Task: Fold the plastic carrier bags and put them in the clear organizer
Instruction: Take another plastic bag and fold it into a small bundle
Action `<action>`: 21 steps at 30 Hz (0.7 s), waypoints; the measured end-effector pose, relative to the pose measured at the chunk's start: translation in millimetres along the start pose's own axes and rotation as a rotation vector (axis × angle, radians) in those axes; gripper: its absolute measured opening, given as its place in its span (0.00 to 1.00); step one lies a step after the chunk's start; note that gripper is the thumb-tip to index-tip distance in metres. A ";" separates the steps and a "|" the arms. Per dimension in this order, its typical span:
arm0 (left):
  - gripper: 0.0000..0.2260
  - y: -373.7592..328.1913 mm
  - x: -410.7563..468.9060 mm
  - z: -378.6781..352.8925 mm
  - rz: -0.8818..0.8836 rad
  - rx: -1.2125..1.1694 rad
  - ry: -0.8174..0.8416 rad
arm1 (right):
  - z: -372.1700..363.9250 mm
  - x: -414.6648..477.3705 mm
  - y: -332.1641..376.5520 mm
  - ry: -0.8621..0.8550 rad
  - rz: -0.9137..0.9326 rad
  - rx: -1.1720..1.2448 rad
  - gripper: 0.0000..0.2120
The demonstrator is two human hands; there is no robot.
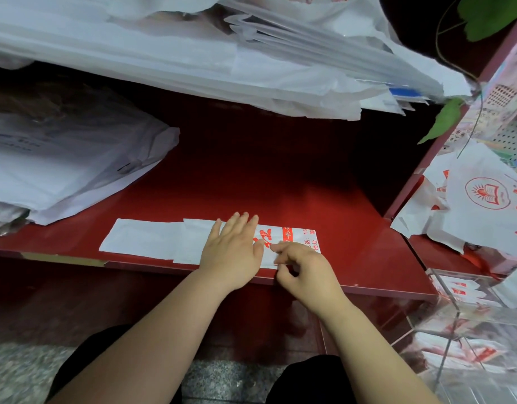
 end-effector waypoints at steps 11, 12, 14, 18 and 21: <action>0.54 62.3 -43.2 11.9 -0.010 0.159 0.122 | 7.3 0.2 5.1 0.064 0.037 -0.103 0.06; 0.59 70.9 -51.5 16.2 -0.044 0.160 0.112 | 9.1 2.1 6.9 0.040 0.067 -0.144 0.07; 0.54 80.3 -62.3 23.7 -0.164 0.217 0.053 | 10.9 6.7 6.9 -0.047 0.121 -0.276 0.07; 0.26 90.8 -76.9 33.7 -0.347 0.219 -0.212 | 11.4 21.5 4.3 -0.025 0.038 -0.483 0.08; 0.18 84.6 -86.8 35.9 -0.442 0.248 -0.300 | 7.7 22.3 5.9 0.074 -0.023 -0.595 0.15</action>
Point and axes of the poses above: each hand's wrist, its own x-axis towards the middle knuckle, its own z-axis out of the back of the hand, y = z × x, the point moved 6 cm from there along x, towards the middle knuckle, and after that the axes turned 6 degrees about -z, right-handed, at the moved point
